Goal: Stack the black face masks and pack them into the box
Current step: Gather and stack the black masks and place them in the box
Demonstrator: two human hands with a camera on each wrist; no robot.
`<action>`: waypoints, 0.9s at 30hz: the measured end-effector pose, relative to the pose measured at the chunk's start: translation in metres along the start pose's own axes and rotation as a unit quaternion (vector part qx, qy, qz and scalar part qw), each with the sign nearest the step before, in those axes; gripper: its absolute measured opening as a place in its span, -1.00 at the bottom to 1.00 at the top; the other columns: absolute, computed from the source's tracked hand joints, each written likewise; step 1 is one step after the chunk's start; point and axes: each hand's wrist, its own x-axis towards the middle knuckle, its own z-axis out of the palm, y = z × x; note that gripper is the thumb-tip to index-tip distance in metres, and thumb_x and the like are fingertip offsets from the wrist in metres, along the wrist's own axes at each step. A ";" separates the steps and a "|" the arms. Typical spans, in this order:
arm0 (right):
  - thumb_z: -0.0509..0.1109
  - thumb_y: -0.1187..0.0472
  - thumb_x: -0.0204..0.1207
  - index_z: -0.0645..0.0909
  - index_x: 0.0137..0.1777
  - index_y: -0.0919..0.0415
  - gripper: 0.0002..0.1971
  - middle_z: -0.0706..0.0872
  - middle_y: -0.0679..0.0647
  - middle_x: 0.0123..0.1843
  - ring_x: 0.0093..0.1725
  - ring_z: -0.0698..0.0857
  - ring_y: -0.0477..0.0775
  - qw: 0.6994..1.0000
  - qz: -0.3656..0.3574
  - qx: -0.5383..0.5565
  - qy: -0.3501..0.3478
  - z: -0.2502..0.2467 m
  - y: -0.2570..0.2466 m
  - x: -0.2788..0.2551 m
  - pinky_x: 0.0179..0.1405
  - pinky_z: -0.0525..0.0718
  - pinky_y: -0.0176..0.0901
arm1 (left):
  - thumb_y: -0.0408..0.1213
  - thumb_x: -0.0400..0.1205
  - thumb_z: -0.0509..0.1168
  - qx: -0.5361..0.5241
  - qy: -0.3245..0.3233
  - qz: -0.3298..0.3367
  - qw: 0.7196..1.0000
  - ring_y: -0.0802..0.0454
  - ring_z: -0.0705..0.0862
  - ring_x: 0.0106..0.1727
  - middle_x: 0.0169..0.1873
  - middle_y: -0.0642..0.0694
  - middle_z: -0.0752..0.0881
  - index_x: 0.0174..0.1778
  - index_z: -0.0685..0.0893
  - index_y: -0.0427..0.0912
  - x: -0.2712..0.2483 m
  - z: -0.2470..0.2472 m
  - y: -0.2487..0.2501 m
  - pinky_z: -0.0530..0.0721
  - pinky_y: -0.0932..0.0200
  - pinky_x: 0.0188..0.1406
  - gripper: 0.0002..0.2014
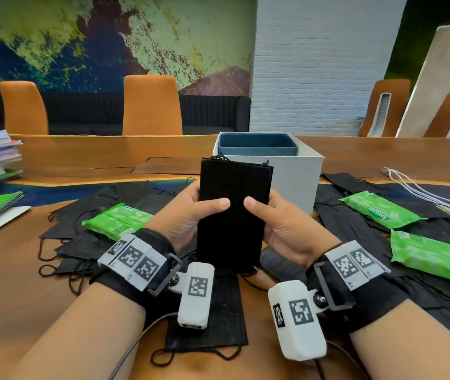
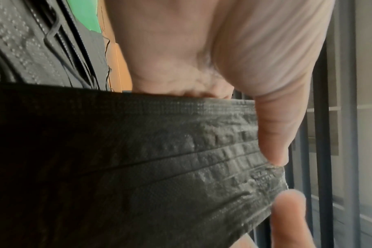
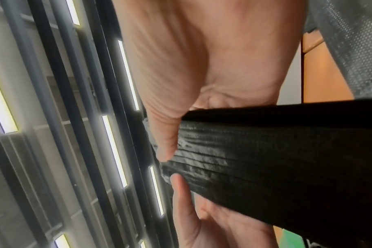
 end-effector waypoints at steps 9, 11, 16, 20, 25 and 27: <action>0.36 0.03 0.46 0.51 0.42 0.14 -0.48 0.74 0.10 0.25 0.27 0.71 0.04 1.000 0.013 -0.026 0.009 0.002 0.005 0.003 0.19 0.69 -0.12 | -0.34 0.37 0.48 0.025 -0.009 -0.031 0.999 -0.07 0.74 0.18 0.14 -0.20 0.76 0.33 0.59 -0.20 0.006 0.005 -0.007 0.73 0.10 0.00 -0.44; 0.31 0.03 0.50 0.51 0.42 0.15 -0.52 0.75 0.10 0.25 0.27 0.71 0.04 0.999 0.018 -0.023 0.014 -0.001 0.006 0.005 0.17 0.70 -0.12 | -0.35 0.42 0.45 0.033 -0.021 -0.035 0.999 -0.03 0.75 0.16 0.12 -0.15 0.78 0.28 0.62 -0.16 0.004 0.003 -0.006 0.73 0.15 -0.03 -0.53; 0.32 0.04 0.52 0.51 0.43 0.18 -0.51 0.73 0.13 0.27 0.28 0.70 0.06 0.999 0.031 -0.024 0.017 -0.001 0.007 0.007 0.24 0.68 -0.06 | -0.29 0.44 0.41 0.045 -0.018 -0.048 0.998 -0.11 0.69 0.27 0.21 -0.23 0.72 0.36 0.57 -0.22 0.004 0.004 -0.008 0.67 0.02 0.16 -0.48; 0.33 0.12 0.58 0.54 0.38 0.20 -0.61 0.75 0.12 0.24 0.24 0.72 0.06 0.998 0.006 -0.017 0.053 0.000 0.002 0.013 0.26 0.67 -0.03 | -0.33 0.44 0.40 0.034 -0.032 -0.059 0.997 -0.14 0.66 0.30 0.27 -0.23 0.69 0.42 0.50 -0.17 0.004 0.008 -0.011 0.62 -0.08 0.28 -0.42; 0.39 0.23 0.53 0.60 0.22 0.19 -0.74 0.77 0.17 0.16 0.17 0.75 0.11 0.996 -0.048 -0.024 0.076 0.012 -0.011 0.021 0.20 0.72 0.01 | -0.33 0.50 0.41 0.001 -0.003 -0.062 0.998 -0.18 0.68 0.25 0.17 -0.24 0.73 0.33 0.56 -0.21 0.001 0.010 -0.011 0.64 -0.08 0.22 -0.55; 0.45 0.21 0.46 0.63 0.20 0.20 -0.69 0.77 0.19 0.17 0.19 0.75 0.14 0.991 -0.075 -0.038 0.103 0.015 -0.021 0.025 0.25 0.69 0.10 | -0.31 0.49 0.34 -0.023 0.017 -0.044 0.999 -0.14 0.73 0.17 0.10 -0.22 0.77 0.28 0.59 -0.20 -0.001 0.009 -0.002 0.71 -0.02 0.10 -0.60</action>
